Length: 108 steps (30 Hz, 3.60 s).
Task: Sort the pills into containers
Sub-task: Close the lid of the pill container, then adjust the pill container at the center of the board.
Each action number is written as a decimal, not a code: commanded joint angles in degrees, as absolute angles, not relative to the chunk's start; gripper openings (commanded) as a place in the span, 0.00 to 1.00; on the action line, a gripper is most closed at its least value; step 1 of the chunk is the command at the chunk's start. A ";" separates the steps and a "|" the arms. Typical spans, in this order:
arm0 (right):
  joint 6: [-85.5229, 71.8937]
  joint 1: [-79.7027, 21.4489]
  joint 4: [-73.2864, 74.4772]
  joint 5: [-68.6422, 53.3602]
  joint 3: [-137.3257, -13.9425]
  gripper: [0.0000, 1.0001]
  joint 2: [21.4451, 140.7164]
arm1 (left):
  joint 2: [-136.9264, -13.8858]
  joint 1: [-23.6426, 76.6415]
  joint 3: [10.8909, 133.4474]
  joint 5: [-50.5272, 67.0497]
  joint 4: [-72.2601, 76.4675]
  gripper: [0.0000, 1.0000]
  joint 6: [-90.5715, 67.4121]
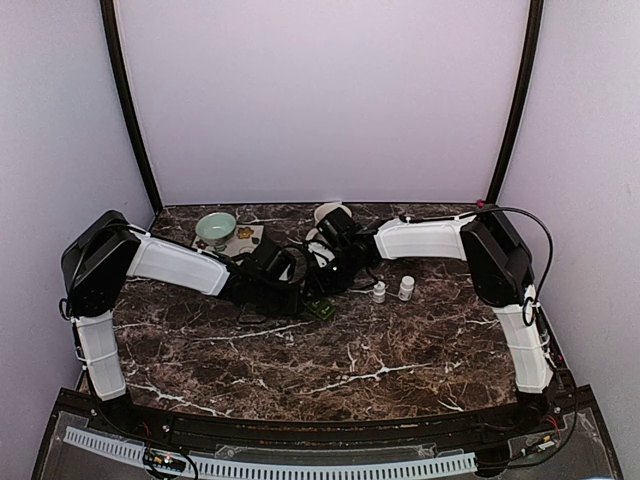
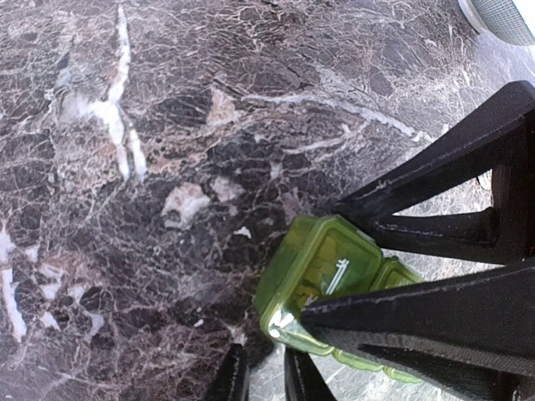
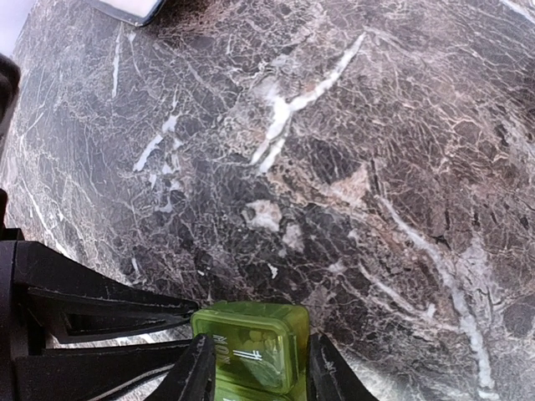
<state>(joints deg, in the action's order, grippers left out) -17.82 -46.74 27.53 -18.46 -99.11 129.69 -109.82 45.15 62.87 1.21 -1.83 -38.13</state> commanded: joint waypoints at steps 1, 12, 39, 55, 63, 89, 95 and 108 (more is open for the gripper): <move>-16.64 -47.55 30.14 -20.04 -98.80 0.36 131.58 | -111.16 44.17 62.67 0.26 -3.25 0.16 -37.51; -16.44 -47.73 28.92 -20.33 -95.24 0.33 131.44 | -112.30 43.70 63.54 0.83 -3.14 0.16 -37.58; -17.93 -45.55 23.57 -18.87 -98.27 0.60 122.12 | -102.20 43.43 61.35 -3.76 -7.75 0.17 -32.57; -14.66 -46.42 28.83 -9.11 -91.46 0.43 111.72 | -94.96 42.60 57.58 -6.73 -1.34 0.21 -22.46; -18.19 -48.45 26.70 -6.01 -78.78 0.01 107.64 | -102.60 38.39 59.86 1.84 7.16 0.17 -22.22; -21.88 -50.00 19.83 -11.69 -73.13 0.00 112.36 | -112.83 37.60 67.03 12.94 7.62 0.06 -21.45; -22.02 -50.15 19.08 -12.08 -72.60 0.00 112.75 | -112.94 37.66 66.60 13.65 7.29 0.06 -21.87; -21.82 -49.84 19.30 -12.04 -74.93 0.00 114.95 | -112.85 39.24 64.60 14.40 7.42 0.03 -22.95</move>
<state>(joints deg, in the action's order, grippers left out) -21.61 -49.47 20.56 -11.94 -73.21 113.97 -112.84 38.46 65.84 13.32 7.88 -22.11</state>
